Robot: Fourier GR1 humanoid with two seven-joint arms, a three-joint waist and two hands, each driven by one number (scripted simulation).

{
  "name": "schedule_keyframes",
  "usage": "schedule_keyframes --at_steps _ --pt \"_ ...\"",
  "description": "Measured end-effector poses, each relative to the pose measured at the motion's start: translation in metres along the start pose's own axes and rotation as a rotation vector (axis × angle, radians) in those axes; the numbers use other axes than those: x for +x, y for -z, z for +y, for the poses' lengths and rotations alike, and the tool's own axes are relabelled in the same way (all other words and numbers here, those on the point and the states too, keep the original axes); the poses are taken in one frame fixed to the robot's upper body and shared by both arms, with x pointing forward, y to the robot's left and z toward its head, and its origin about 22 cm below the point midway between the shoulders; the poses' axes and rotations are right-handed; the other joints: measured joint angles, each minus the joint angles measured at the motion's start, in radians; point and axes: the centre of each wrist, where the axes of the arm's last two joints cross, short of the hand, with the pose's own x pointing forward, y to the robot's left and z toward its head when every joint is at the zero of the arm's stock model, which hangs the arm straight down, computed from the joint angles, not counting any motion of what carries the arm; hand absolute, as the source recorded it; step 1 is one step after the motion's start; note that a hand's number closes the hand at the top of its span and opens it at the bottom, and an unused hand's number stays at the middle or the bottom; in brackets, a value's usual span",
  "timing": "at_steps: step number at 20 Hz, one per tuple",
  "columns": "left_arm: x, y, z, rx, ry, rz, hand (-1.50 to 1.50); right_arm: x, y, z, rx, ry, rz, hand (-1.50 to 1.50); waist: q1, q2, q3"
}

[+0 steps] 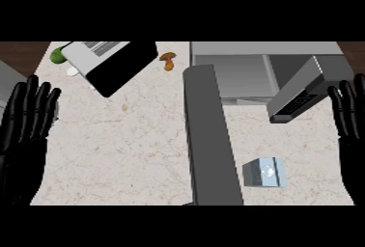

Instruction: Pick up the milk, place it into the microwave and close the microwave

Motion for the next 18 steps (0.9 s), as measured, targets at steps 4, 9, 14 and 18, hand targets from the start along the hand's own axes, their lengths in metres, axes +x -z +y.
schedule_keyframes --at_steps 4,9,14,18 --pt "-0.003 0.000 -0.017 0.018 -0.006 -0.012 -1.50 0.016 -0.014 -0.006 0.058 0.031 0.017 -1.50 0.003 -0.015 0.006" --pt "-0.008 -0.016 -0.029 0.130 -0.072 0.038 -1.50 0.042 -0.041 -0.003 0.214 0.123 0.028 -1.50 -0.001 -0.025 0.009" --pt "-0.005 -0.048 -0.034 0.197 -0.124 0.078 -1.50 0.051 -0.070 -0.006 0.271 0.159 0.067 -1.50 0.002 -0.027 0.010" --pt "0.001 -0.078 -0.036 0.213 -0.138 0.096 -1.50 0.050 -0.092 -0.015 0.281 0.149 0.093 -1.50 0.004 -0.029 0.010"
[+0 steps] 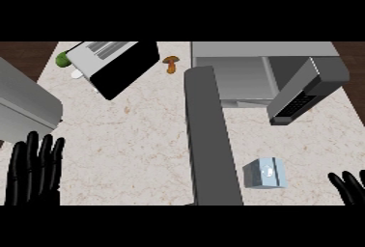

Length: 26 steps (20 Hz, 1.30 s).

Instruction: Pick up the milk, place it into the microwave and close the microwave

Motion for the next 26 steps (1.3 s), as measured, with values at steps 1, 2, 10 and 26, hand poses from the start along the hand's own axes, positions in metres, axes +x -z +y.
schedule_keyframes --at_steps 1,2,10,26 --pt "0.001 -0.004 0.004 0.005 -0.001 -0.003 -1.50 0.000 -0.005 0.001 0.000 0.007 0.005 -1.50 0.000 0.000 0.000" --pt "0.001 -0.009 0.005 0.007 -0.003 -0.006 -1.50 -0.003 -0.009 0.004 -0.002 0.017 0.002 -1.50 0.001 0.000 0.000" --pt "0.018 -0.049 0.019 0.007 -0.008 -0.006 -1.50 -0.001 -0.027 0.007 -0.024 -0.041 -0.006 -1.50 0.009 0.000 0.000" --pt "0.025 -0.093 0.047 0.003 0.012 -0.007 -1.50 -0.055 -0.017 0.013 -0.040 -0.174 0.044 -1.50 0.021 0.004 0.000"
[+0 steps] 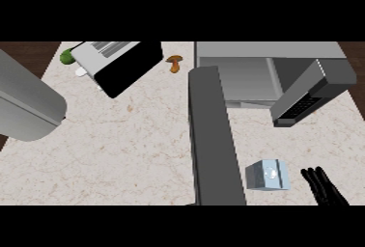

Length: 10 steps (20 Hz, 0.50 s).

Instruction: Pick up the milk, place it into the microwave and close the microwave

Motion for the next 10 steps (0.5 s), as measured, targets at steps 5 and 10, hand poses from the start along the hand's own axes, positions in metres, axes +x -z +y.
schedule_keyframes --at_steps 5,10 --pt "0.005 -0.015 0.005 -0.001 -0.004 -0.003 -1.50 -0.025 0.010 0.005 0.002 -0.041 0.027 -1.50 0.004 0.000 0.000" --pt "0.006 -0.023 0.008 0.005 -0.005 -0.007 -1.50 -0.048 0.019 0.003 -0.019 -0.078 0.047 -1.50 0.002 0.001 0.000"
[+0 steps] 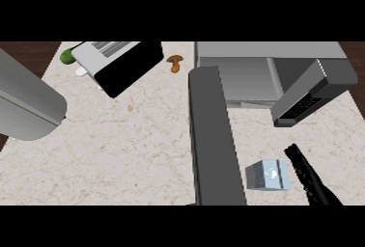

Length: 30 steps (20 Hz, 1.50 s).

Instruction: Pick up the milk, place it into the microwave and close the microwave

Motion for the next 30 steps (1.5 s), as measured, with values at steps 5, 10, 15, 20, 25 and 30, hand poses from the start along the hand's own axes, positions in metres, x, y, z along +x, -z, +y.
schedule_keyframes --at_steps 5,10,15,20,25,30 --pt "0.000 -0.008 0.015 0.003 0.001 0.003 -1.50 -0.027 0.013 -0.003 -0.035 -0.038 0.035 -1.50 0.002 0.001 0.000" --pt "-0.001 -0.010 0.017 -0.009 -0.005 0.006 -1.50 -0.064 0.015 -0.011 -0.032 -0.053 0.057 -1.50 0.001 0.002 0.000" --pt "-0.001 -0.016 0.017 0.001 -0.007 0.005 -1.50 -0.088 0.011 -0.009 0.021 -0.033 0.069 -1.50 0.001 0.001 0.001" --pt "0.002 -0.019 0.027 0.005 0.004 0.004 -1.50 -0.112 0.003 -0.004 0.056 -0.017 0.091 -1.50 0.000 0.001 0.000" --pt "0.002 -0.025 0.024 0.004 -0.001 0.005 -1.50 -0.131 -0.005 0.002 0.066 -0.044 0.115 1.50 0.000 0.001 0.001" --pt "-0.002 -0.029 0.026 0.007 -0.009 0.003 -1.50 -0.147 -0.004 0.005 0.050 -0.112 0.110 -1.50 0.000 0.000 -0.001"
